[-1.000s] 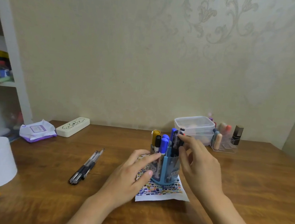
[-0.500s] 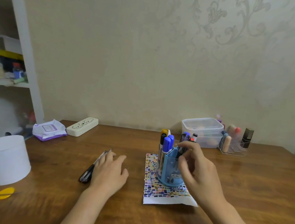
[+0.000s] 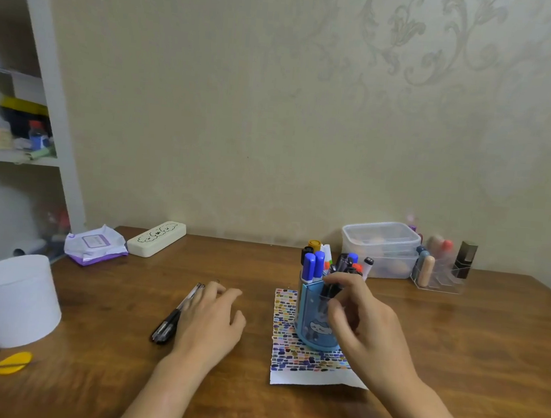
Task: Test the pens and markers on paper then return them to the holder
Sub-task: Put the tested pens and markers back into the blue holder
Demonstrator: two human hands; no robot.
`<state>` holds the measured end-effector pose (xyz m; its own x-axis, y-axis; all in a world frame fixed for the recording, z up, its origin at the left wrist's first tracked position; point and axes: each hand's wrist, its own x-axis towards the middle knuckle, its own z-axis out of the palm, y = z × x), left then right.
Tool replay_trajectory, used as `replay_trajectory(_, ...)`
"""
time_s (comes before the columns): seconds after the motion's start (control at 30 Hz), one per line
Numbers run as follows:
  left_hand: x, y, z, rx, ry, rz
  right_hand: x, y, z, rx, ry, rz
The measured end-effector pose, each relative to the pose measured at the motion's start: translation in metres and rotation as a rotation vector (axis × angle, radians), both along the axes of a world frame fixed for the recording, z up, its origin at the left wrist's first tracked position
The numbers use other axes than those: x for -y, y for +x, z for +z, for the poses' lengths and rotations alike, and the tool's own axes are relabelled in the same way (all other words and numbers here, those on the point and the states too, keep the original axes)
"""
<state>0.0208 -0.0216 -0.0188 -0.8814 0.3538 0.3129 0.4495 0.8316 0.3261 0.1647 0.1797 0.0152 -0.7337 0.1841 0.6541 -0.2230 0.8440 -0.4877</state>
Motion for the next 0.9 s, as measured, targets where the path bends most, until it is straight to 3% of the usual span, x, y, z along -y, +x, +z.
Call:
replay_trajectory(0.13,0.0,0.0,-0.004,0.053,0.012,-0.029,0.0,0.0,0.0,0.002,0.002,0.008)
replay_trajectory(0.27,-0.004,0.001,0.003,-0.004,0.15,-0.089,0.0,0.001,0.0,0.007,-0.01,0.024)
replay_trajectory(0.47,-0.002,0.001,-0.002,0.078,0.0,-0.138,-0.001,0.001,0.0,0.019,-0.007,0.024)
replay_trajectory(0.9,-0.007,0.017,0.012,-0.018,0.048,-0.258,0.001,0.0,-0.001,0.078,0.045,0.057)
